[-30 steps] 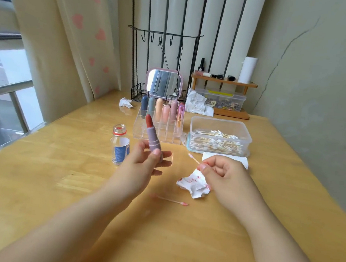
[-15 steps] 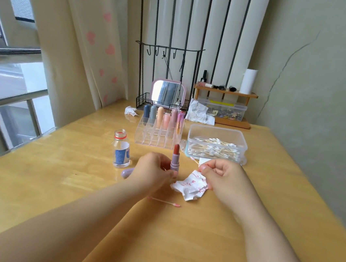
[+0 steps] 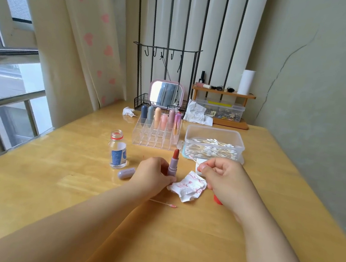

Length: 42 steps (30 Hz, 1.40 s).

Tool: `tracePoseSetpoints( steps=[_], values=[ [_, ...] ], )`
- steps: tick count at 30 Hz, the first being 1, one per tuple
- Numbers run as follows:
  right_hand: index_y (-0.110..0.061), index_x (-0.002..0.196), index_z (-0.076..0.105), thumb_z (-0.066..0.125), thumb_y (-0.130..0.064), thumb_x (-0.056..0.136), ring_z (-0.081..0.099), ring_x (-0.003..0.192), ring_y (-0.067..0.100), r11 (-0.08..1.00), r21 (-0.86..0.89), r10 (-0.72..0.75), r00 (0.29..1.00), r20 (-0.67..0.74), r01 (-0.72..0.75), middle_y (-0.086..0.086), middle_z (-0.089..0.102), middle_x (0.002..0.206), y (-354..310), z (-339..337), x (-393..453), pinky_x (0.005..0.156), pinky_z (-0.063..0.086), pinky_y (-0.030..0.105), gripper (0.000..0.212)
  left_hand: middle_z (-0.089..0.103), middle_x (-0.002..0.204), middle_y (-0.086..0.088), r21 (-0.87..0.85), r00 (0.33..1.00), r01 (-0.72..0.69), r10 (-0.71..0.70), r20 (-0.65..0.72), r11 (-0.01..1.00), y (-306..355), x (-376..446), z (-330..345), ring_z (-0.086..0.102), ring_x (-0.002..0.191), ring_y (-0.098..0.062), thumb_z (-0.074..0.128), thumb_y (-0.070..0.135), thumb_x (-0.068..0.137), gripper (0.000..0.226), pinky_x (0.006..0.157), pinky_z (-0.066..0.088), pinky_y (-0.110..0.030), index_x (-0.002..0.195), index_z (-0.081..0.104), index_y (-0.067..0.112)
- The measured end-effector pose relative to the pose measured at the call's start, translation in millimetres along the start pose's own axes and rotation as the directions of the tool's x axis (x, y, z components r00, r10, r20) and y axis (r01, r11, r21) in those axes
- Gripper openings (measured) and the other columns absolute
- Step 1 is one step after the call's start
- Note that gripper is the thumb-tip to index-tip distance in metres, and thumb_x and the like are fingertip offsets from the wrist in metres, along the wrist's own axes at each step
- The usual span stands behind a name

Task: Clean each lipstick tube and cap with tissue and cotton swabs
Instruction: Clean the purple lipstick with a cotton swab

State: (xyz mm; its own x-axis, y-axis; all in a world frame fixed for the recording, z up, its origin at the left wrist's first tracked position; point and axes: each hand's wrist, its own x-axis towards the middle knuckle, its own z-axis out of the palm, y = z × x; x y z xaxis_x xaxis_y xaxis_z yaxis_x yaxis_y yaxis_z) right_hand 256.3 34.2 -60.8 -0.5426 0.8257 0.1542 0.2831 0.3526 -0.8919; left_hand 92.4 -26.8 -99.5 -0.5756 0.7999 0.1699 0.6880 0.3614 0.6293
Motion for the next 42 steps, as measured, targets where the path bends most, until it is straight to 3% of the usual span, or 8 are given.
tracePoseSetpoints(
  steps=[17,22,27,31,36,39,41,42],
  values=[
    [-0.013,0.082,0.065,0.059,-0.021,0.092,0.04,0.036,-0.001,0.999,-0.045,-0.001,0.999,0.042,0.002,-0.012,0.05,0.041,1.2,4.1,-0.1,0.046,0.031,0.018,0.014,0.06,0.085,0.007,-0.038,1.0,0.012,-0.013,-0.003,0.999,-2.3,-2.1,1.6,0.056,0.082,-0.011,0.071,0.026,0.081,0.026,0.069,0.039,-0.02,0.103,0.064,0.014],
    [-0.012,0.083,0.065,0.059,-0.02,0.092,0.04,0.036,-0.001,0.999,-0.034,0.013,0.999,0.042,-0.011,-0.013,0.05,0.041,0.0,3.7,-1.1,0.049,0.031,0.021,0.014,0.059,0.097,0.008,-0.098,0.998,0.01,-0.017,-0.066,0.995,-3.5,-11.6,-5.5,0.054,0.066,-0.003,0.064,0.019,0.084,0.035,0.051,0.04,-0.009,0.118,0.057,0.015],
    [-0.017,0.08,0.064,0.059,-0.023,0.092,0.041,0.043,0.004,0.997,-0.075,-0.017,0.998,0.057,0.022,-0.009,0.053,0.048,-5.8,5.5,-4.9,0.051,0.032,0.022,0.014,0.052,0.11,0.002,0.189,0.946,-0.148,0.195,-0.261,0.971,-28.7,-27.2,-35.1,0.048,0.097,-0.016,0.059,0.012,0.083,0.03,0.071,0.032,-0.021,0.113,0.054,0.014],
    [-0.022,0.078,0.064,0.059,-0.027,0.092,0.037,0.049,0.008,0.987,-0.137,-0.065,0.992,0.109,0.079,0.0,0.054,0.058,-11.9,14.0,-10.4,0.047,0.029,0.02,0.015,0.054,0.115,-0.001,0.432,0.957,-0.097,0.203,-0.207,0.897,-47.1,-27.0,-49.9,0.042,0.111,-0.022,0.055,0.025,0.09,0.028,0.081,0.041,-0.029,0.115,0.058,0.014],
    [-0.022,0.077,0.063,0.056,-0.024,0.093,0.032,0.044,0.005,0.962,-0.245,-0.067,0.977,0.203,0.117,-0.011,0.041,0.045,-15.1,24.7,-15.1,0.043,0.028,0.015,0.017,0.058,0.114,0.001,0.478,0.973,-0.145,0.213,-0.092,0.866,-59.2,-26.0,-45.7,0.041,0.112,-0.02,0.053,0.028,0.092,0.02,0.083,0.033,-0.023,0.111,0.057,0.021],
    [-0.023,0.079,0.062,0.056,-0.024,0.092,0.034,0.045,0.005,0.953,-0.272,-0.068,0.972,0.226,0.13,-0.011,0.041,0.046,-17.5,29.5,-16.7,0.046,0.03,0.015,0.015,0.055,0.116,0.001,0.488,0.966,-0.124,0.217,-0.138,0.864,-65.3,-22.0,-43.6,0.042,0.111,-0.021,0.053,0.028,0.093,0.024,0.085,0.029,-0.021,0.116,0.057,0.024],
    [-0.026,0.077,0.06,0.057,-0.027,0.091,0.036,0.049,0.005,0.944,-0.293,-0.084,0.971,0.222,0.148,-0.007,0.044,0.051,-18.6,32.9,-18.2,0.05,0.03,0.017,0.014,0.057,0.106,-0.002,0.489,0.966,-0.127,0.219,-0.136,0.863,-65.0,-21.3,-45.6,0.046,0.097,-0.023,0.064,0.024,0.085,0.019,0.078,0.03,-0.022,0.104,0.062,0.023],
    [-0.027,0.078,0.06,0.057,-0.029,0.091,0.038,0.049,0.004,0.94,-0.305,-0.088,0.971,0.221,0.155,-0.003,0.047,0.055,-19.2,34.6,-19.2,0.052,0.031,0.019,0.013,0.06,0.091,-0.004,0.5,0.956,-0.166,0.263,-0.13,0.85,-67.2,-19.0,-46.1,0.047,0.079,-0.024,0.078,0.019,0.07,0.021,0.07,0.032,-0.023,0.086,0.065,0.02]
  ],
)
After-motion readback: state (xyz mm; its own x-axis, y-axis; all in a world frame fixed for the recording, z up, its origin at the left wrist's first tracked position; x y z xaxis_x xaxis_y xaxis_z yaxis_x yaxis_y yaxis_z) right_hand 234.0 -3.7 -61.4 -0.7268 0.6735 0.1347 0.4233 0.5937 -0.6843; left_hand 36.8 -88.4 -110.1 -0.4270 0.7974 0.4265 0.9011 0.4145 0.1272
